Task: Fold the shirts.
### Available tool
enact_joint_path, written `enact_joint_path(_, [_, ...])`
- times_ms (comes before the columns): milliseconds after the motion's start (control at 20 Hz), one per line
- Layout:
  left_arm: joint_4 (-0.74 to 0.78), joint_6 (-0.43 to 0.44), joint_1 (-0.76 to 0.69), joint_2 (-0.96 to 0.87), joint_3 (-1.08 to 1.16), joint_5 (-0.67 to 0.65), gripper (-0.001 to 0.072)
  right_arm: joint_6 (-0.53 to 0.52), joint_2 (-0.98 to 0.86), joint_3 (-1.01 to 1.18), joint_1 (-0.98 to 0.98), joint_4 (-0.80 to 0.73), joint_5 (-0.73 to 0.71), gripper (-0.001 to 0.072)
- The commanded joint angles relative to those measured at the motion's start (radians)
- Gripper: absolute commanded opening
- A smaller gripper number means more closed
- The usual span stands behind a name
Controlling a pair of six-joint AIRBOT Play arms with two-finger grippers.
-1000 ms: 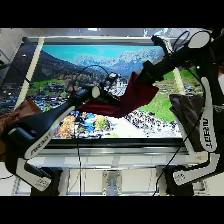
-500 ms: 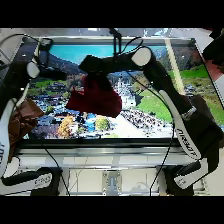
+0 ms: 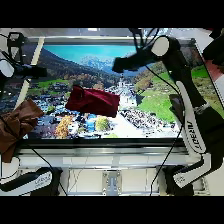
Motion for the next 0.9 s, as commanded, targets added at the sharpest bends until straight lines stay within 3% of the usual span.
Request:
enact_joint_path(0, [-0.025, 0.000, 0.005, 0.003, 0.000, -0.005, 0.0012, 0.112, -0.036, -0.176, -0.145, -0.007, 0.060, 0.0578])
enact_joint_path(200, [-0.034, 0.000, 0.005, 0.003, 0.000, -0.005, 0.0012, 0.027, -0.199, -0.324, -0.216, 0.391, 0.027, 0.0540])
enact_joint_path(300, [-0.033, 0.000, 0.005, 0.003, 0.000, -0.005, 0.0012, -0.023, -0.280, -0.326, -0.205, 0.508, -0.001, 0.0547])
enact_joint_path(800, [-0.033, 0.000, 0.005, 0.003, 0.000, -0.006, 0.0012, -0.025, -0.376, -0.325, -0.019, 0.678, -0.137, 0.0543])
enact_joint_path(850, [-0.033, 0.000, 0.005, 0.003, 0.000, -0.006, 0.0012, -0.025, -0.376, -0.325, -0.003, 0.690, -0.149, 0.0476])
